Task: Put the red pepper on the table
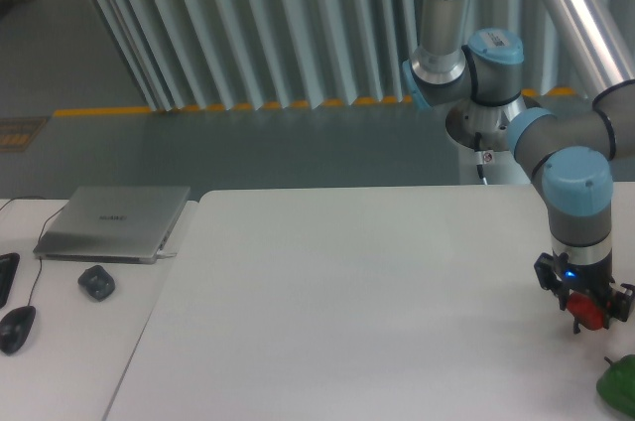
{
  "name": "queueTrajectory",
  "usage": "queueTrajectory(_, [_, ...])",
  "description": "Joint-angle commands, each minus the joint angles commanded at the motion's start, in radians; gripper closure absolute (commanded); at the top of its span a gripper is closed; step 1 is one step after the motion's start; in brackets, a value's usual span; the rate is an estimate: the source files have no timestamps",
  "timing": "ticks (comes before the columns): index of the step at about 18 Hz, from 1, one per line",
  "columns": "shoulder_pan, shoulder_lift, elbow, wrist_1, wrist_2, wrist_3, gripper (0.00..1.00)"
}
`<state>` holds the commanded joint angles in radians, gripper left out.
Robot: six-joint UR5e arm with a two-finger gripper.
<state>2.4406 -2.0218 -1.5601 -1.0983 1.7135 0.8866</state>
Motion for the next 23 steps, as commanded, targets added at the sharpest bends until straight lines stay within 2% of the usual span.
queueTrajectory(1, [0.0, 0.0, 0.0, -0.002, -0.002, 0.0, 0.83])
queueTrajectory(2, [0.0, 0.0, 0.0, 0.0, -0.002, 0.002, 0.76])
queueTrajectory(4, [0.0, 0.005, 0.002, -0.002, -0.002, 0.002, 0.46])
queueTrajectory(5, [0.002, 0.008, 0.006, -0.002, -0.002, 0.003, 0.24])
queueTrajectory(6, [0.002, 0.012, 0.008, -0.003, -0.002, 0.005, 0.07])
queueTrajectory(7, [0.002, 0.014, 0.008, -0.003, -0.002, 0.012, 0.0])
queueTrajectory(9, [0.003, 0.028, 0.009, -0.015, -0.005, 0.096, 0.0])
queueTrajectory(14, [0.028, 0.066, 0.021, -0.02, -0.015, 0.192, 0.0])
queueTrajectory(15, [0.046, 0.074, 0.038, -0.04, -0.047, 0.201, 0.0])
queueTrajectory(17, [0.073, 0.101, 0.066, -0.087, -0.057, 0.317, 0.0])
queueTrajectory(18, [0.095, 0.11, 0.09, -0.136, -0.057, 0.389, 0.0])
queueTrajectory(19, [0.129, 0.11, 0.153, -0.215, -0.06, 0.481, 0.0])
queueTrajectory(20, [0.147, 0.104, 0.196, -0.271, -0.061, 0.545, 0.0])
queueTrajectory(21, [0.159, 0.101, 0.228, -0.302, -0.058, 0.601, 0.0])
queueTrajectory(23, [0.167, 0.086, 0.253, -0.296, -0.078, 0.653, 0.0])
